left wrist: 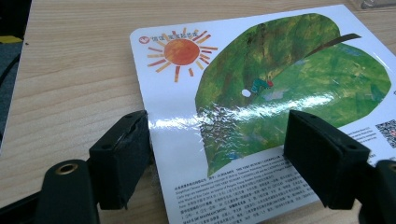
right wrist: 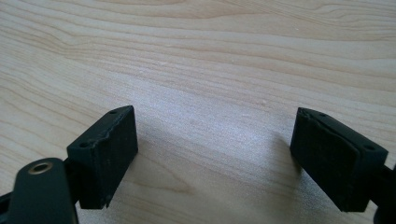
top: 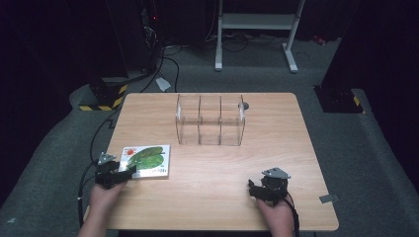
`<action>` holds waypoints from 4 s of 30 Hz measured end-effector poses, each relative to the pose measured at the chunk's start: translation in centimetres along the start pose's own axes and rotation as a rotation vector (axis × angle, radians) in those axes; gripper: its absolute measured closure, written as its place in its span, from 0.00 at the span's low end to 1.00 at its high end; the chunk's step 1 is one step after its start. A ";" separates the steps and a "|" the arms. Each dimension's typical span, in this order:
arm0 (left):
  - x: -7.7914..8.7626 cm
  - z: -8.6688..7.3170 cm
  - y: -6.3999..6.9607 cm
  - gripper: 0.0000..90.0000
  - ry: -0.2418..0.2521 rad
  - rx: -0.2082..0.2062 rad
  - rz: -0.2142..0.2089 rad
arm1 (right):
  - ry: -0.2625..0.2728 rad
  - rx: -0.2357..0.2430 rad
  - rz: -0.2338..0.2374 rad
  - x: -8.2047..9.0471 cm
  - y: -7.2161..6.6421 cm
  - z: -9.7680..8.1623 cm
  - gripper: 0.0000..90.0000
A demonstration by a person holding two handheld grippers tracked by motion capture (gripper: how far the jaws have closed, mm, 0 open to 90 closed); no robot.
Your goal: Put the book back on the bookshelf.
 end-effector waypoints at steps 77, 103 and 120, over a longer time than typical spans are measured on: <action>-1.4 -4.3 15.7 0.29 -0.070 -0.234 -0.285 | 0.083 0.047 0.138 1.9 -4.1 2.4 0.33; -2.1 -4.3 17.5 0.36 -0.079 -0.158 -0.281 | 0.029 0.147 0.314 -0.6 -11.0 4.0 0.23; -1.7 -4.7 17.6 0.42 -0.008 -0.152 -0.277 | 0.040 0.226 0.277 -0.5 -11.4 3.2 0.21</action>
Point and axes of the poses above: each handheld gripper's, and its own axes: x roughly backward along the jaws, z roughly out of its top, y roughly to its right, the point moved 5 cm from there along -x, roughly forward along the jaws, and after that the axes turned 11 degrees about x, right-handed, at the moved point
